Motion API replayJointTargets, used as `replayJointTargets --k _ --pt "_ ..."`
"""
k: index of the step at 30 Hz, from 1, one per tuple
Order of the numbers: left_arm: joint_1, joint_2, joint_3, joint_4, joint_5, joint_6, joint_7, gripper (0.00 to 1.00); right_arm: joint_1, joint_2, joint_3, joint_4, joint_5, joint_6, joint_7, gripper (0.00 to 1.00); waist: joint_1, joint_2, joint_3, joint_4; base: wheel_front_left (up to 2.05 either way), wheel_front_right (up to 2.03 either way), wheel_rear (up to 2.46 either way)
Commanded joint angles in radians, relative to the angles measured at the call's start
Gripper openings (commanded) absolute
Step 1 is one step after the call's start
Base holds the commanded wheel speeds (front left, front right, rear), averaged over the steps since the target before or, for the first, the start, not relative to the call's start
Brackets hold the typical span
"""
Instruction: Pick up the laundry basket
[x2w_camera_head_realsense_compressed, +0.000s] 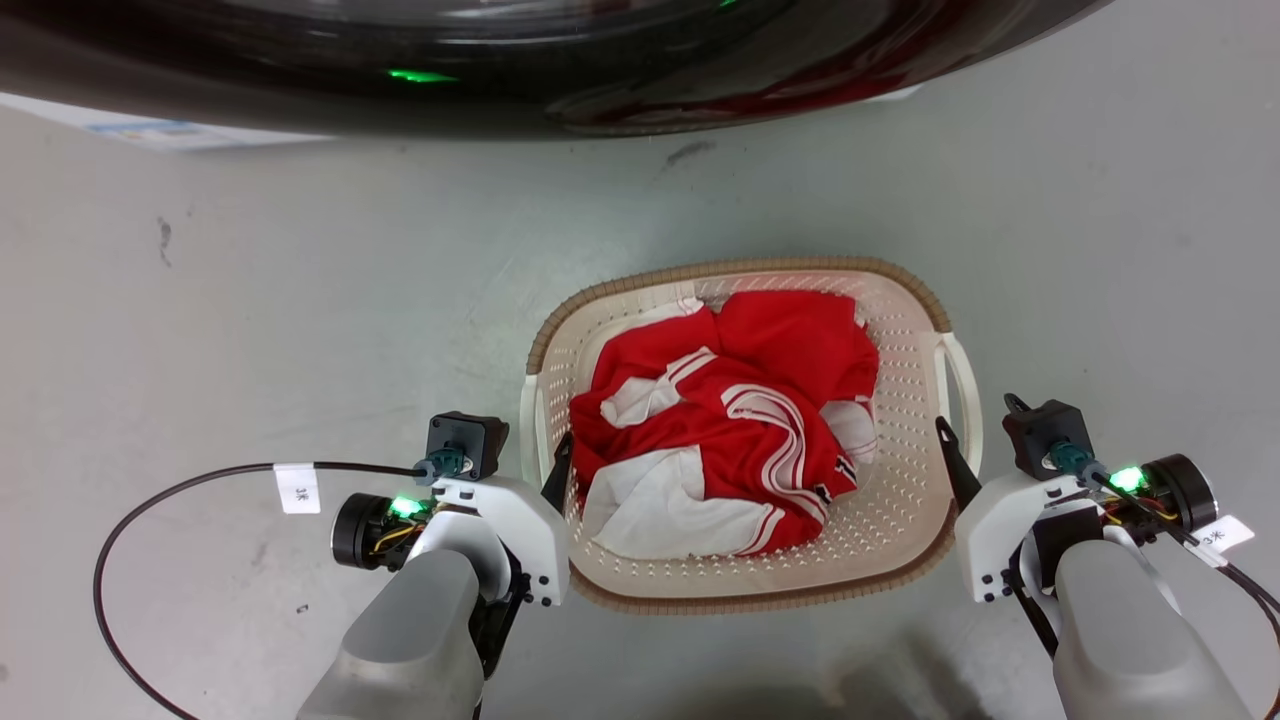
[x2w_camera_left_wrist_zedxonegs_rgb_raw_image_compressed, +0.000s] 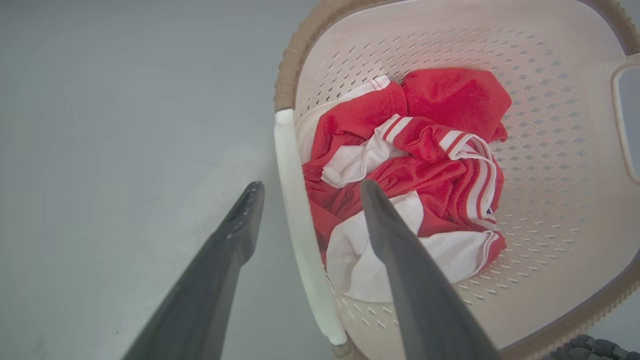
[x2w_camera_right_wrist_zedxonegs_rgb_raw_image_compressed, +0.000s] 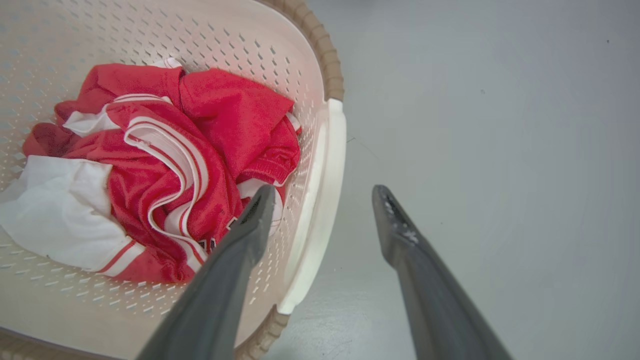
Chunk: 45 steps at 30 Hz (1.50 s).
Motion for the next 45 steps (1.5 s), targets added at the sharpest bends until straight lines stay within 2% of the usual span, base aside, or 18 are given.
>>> replayJointTargets --k 1,22,23,24,25,33,45 --pt "-0.021 0.002 -0.013 0.01 -0.013 -0.003 -0.002 1.0 -0.026 -0.007 -0.012 0.03 -0.011 -0.001 -0.002 1.0 -0.0002 0.0 0.028 0.005 0.0 0.0 0.0" --pt "-0.094 0.002 -0.141 0.046 -0.092 0.009 -0.002 1.0 -0.136 0.005 -0.05 0.239 -0.019 -0.001 -0.002 1.0 -0.0002 0.0 0.116 0.009 0.0 0.0 0.0" --pt "-0.096 0.002 -0.146 0.049 -0.093 0.006 -0.002 1.0 -0.139 0.006 -0.051 0.252 -0.019 -0.001 -0.002 0.76 -0.0002 0.0 0.117 0.009 0.0 0.0 0.0" --pt "-0.102 0.002 -0.154 0.05 -0.086 0.012 -0.002 0.46 -0.146 0.006 -0.052 0.253 -0.018 -0.001 -0.002 0.15 -0.0002 0.0 0.117 0.009 0.0 0.0 0.0" --pt "-0.106 0.002 -0.157 0.047 -0.085 0.016 -0.002 0.01 -0.151 0.006 -0.052 0.255 -0.019 -0.001 -0.002 0.0 -0.0002 0.0 0.118 0.009 0.0 0.0 0.0" --pt "-0.099 -0.002 -0.184 0.061 -0.096 0.007 -0.003 0.0 -0.151 0.008 -0.054 0.285 -0.022 -0.001 -0.002 0.0 -0.0002 0.0 0.094 0.007 0.0 0.0 0.0" --pt "-0.025 -0.005 -0.262 0.095 -0.166 -0.031 0.01 0.0 -0.101 0.016 -0.03 0.345 -0.012 -0.001 0.001 0.0 -0.0002 0.0 -0.081 0.018 0.0 0.0 0.0"
